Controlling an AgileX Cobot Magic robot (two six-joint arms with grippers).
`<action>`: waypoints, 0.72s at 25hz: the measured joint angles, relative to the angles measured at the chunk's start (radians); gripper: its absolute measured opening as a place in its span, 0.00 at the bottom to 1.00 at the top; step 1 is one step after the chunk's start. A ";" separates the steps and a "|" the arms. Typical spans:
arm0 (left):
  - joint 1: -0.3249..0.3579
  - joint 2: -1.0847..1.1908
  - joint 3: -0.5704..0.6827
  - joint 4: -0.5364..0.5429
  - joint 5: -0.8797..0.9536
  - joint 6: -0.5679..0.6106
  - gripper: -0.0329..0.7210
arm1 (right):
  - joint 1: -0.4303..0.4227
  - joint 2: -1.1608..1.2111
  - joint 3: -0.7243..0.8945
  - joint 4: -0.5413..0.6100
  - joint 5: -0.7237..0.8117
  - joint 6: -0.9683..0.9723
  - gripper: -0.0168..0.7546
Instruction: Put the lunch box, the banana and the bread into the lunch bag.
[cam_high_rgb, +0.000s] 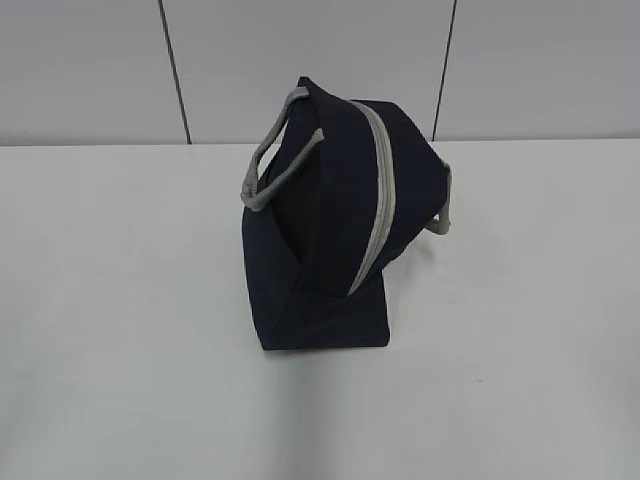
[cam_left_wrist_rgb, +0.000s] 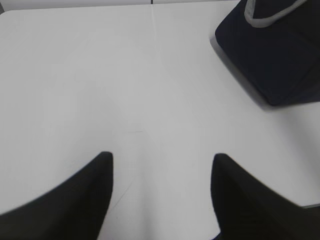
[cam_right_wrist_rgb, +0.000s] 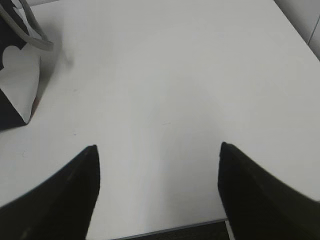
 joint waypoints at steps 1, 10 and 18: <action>0.000 0.000 0.000 0.000 0.000 0.000 0.62 | 0.000 0.000 0.000 0.000 0.000 0.002 0.73; 0.000 0.000 0.000 0.000 0.000 0.000 0.60 | 0.000 0.000 0.000 0.000 0.000 0.002 0.73; 0.000 0.000 0.000 0.000 0.000 0.000 0.59 | 0.000 0.000 0.000 0.000 0.000 0.002 0.73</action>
